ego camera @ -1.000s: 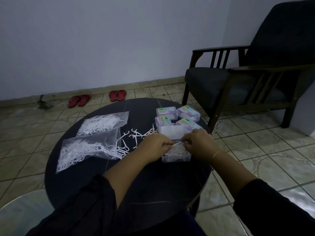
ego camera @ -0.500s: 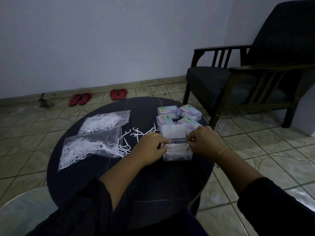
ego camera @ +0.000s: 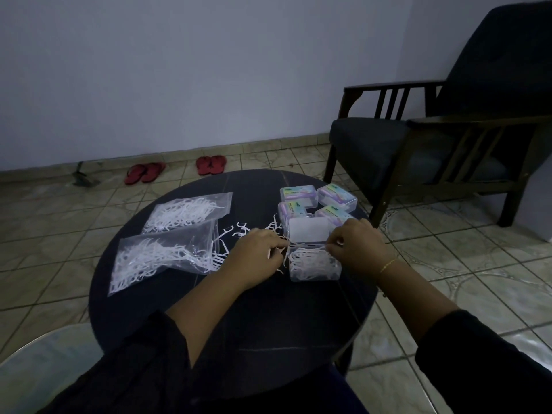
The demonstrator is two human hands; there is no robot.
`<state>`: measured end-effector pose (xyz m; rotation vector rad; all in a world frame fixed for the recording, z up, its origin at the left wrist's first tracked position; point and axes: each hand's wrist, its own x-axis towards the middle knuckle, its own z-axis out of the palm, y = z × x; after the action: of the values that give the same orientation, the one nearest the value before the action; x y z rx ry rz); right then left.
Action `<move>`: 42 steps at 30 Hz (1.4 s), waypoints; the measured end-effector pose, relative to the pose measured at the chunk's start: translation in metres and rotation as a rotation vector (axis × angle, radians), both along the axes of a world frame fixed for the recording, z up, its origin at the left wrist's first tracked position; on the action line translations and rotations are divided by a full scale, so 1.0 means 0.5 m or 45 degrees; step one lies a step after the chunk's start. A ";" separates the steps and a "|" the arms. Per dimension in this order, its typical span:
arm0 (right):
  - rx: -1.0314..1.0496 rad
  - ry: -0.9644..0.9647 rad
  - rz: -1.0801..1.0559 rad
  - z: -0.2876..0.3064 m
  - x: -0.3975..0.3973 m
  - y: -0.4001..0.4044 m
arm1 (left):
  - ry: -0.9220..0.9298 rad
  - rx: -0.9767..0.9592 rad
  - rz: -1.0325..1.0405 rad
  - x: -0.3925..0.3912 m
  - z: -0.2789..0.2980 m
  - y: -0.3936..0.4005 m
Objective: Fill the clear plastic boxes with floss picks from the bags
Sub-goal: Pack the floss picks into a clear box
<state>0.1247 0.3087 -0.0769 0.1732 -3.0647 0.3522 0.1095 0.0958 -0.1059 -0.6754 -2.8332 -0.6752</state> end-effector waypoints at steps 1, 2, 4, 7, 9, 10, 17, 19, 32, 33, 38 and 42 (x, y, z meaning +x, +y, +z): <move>0.006 0.007 0.014 0.003 0.000 -0.007 | -0.008 -0.019 0.014 0.000 0.004 -0.012; 0.012 0.008 0.032 0.005 -0.001 -0.017 | -0.012 -0.056 0.027 0.000 0.008 -0.026; 0.030 -0.005 0.101 0.008 -0.001 -0.043 | -0.016 -0.207 0.058 0.002 0.020 -0.053; 0.101 -0.020 0.242 0.011 0.003 -0.089 | -0.050 -0.517 0.104 0.006 0.043 -0.090; 0.181 -0.022 0.317 0.009 0.005 -0.120 | -0.097 -0.688 0.121 0.008 0.055 -0.109; 0.227 -0.015 0.342 0.005 0.005 -0.135 | -0.123 -0.749 0.128 0.007 0.058 -0.117; 0.486 0.021 0.293 -0.026 0.001 -0.216 | -0.108 -0.949 0.155 -0.004 0.038 -0.136; 0.538 -0.001 0.278 -0.037 -0.003 -0.227 | -0.091 -1.009 0.176 -0.007 0.031 -0.133; 0.380 0.046 0.260 -0.059 -0.024 -0.243 | -0.121 -0.780 0.136 -0.027 0.018 -0.132; 0.373 0.031 0.251 -0.059 -0.024 -0.244 | -0.148 -0.758 0.137 -0.027 0.022 -0.136; 0.377 0.031 0.254 -0.060 -0.022 -0.255 | -0.137 -0.937 0.063 -0.026 0.030 -0.150; 0.365 0.058 0.249 -0.057 -0.020 -0.256 | -0.056 -0.943 0.058 -0.035 0.019 -0.145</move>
<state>0.1145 0.1809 -0.1054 0.4876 -3.0435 -0.0859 0.0921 0.0234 -0.0964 -0.6757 -3.0943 0.4117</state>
